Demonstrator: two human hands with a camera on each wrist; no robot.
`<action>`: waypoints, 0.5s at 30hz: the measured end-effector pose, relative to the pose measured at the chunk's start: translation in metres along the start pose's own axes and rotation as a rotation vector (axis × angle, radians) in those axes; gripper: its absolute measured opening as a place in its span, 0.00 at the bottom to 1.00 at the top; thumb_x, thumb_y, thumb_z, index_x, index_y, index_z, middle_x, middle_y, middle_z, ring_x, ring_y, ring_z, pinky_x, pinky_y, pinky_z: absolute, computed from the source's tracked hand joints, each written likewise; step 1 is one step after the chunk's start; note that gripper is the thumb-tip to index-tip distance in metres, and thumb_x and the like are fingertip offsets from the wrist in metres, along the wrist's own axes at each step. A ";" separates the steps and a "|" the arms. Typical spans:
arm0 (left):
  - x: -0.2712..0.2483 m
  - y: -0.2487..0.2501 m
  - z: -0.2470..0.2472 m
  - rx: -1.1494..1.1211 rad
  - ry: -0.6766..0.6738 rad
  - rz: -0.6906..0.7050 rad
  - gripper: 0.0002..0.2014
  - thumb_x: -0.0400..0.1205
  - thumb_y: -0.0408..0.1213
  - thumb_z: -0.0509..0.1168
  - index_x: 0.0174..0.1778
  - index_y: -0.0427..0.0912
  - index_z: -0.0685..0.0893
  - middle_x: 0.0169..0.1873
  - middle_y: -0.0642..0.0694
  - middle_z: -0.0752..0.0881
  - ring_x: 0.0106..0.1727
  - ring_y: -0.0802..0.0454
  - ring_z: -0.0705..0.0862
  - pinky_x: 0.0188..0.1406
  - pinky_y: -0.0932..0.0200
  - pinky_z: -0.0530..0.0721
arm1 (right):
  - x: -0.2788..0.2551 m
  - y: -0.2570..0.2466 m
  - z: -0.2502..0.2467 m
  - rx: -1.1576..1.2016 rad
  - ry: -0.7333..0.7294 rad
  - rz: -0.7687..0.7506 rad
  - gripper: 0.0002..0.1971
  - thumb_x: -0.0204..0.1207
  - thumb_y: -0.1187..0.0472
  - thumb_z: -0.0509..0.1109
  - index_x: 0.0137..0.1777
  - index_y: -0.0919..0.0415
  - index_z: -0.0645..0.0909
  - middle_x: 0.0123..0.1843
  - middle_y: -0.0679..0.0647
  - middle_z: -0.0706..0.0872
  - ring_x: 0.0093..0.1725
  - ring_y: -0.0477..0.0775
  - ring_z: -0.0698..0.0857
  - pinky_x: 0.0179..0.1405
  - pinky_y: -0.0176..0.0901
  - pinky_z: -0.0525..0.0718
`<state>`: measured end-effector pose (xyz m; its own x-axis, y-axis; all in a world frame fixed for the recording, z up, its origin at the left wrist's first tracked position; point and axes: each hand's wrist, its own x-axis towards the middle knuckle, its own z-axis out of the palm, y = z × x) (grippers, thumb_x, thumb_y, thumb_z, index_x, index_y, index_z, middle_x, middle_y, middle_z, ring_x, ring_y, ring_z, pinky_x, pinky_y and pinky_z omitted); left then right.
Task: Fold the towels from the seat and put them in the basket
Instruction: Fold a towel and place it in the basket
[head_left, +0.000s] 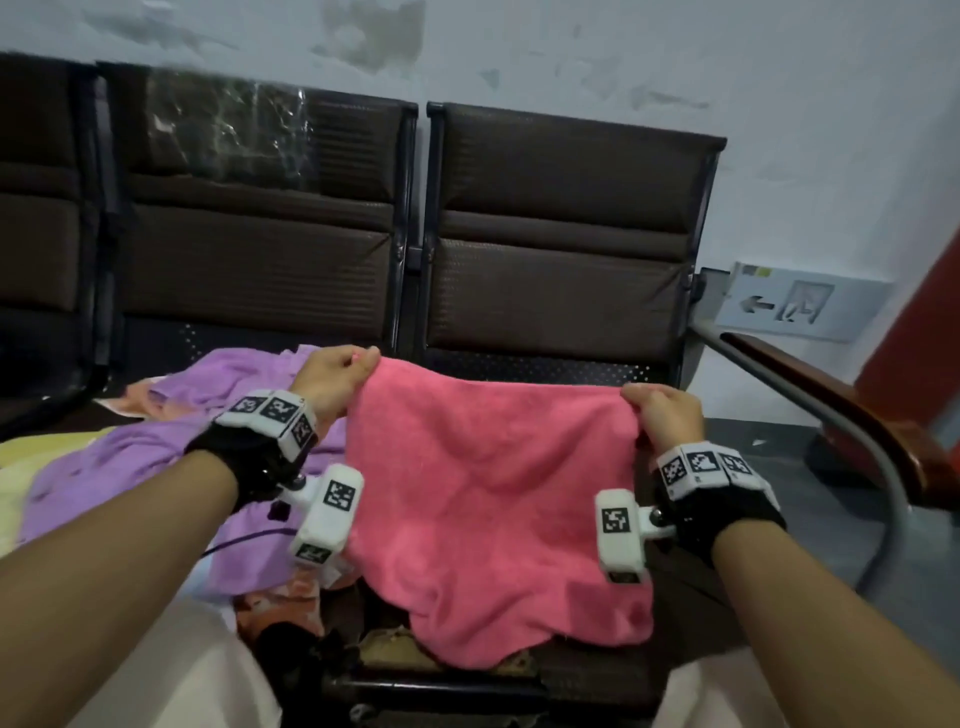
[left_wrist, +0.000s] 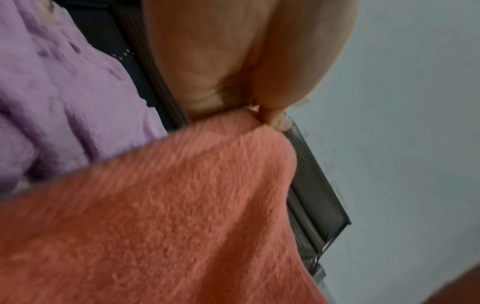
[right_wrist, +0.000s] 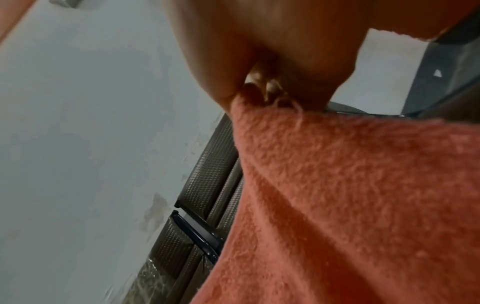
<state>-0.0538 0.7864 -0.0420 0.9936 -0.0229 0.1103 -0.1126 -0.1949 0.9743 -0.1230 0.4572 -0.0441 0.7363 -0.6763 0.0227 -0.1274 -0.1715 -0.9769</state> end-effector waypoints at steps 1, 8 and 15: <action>0.003 -0.005 0.006 0.069 0.015 0.022 0.13 0.86 0.40 0.58 0.48 0.34 0.84 0.33 0.47 0.79 0.39 0.54 0.76 0.41 0.62 0.76 | 0.001 0.007 0.004 0.047 -0.041 0.017 0.04 0.68 0.67 0.73 0.40 0.61 0.89 0.39 0.57 0.88 0.44 0.56 0.83 0.51 0.48 0.82; 0.005 -0.041 0.038 0.288 -0.043 0.034 0.14 0.86 0.29 0.51 0.42 0.34 0.81 0.44 0.34 0.81 0.50 0.47 0.77 0.51 0.58 0.71 | -0.024 0.031 0.037 0.175 -0.441 0.088 0.07 0.76 0.71 0.68 0.40 0.64 0.86 0.27 0.53 0.83 0.22 0.43 0.79 0.18 0.32 0.77; -0.003 -0.045 0.052 0.064 -0.115 0.088 0.13 0.83 0.24 0.55 0.43 0.42 0.82 0.43 0.49 0.84 0.43 0.62 0.79 0.48 0.71 0.76 | -0.047 0.028 0.053 0.262 -0.894 0.077 0.15 0.77 0.79 0.59 0.54 0.67 0.83 0.45 0.67 0.82 0.44 0.61 0.81 0.44 0.41 0.88</action>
<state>-0.0523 0.7444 -0.0961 0.9736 -0.1543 0.1680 -0.2029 -0.2490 0.9470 -0.1260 0.5227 -0.0838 0.9838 0.1422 -0.1094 -0.1231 0.0919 -0.9881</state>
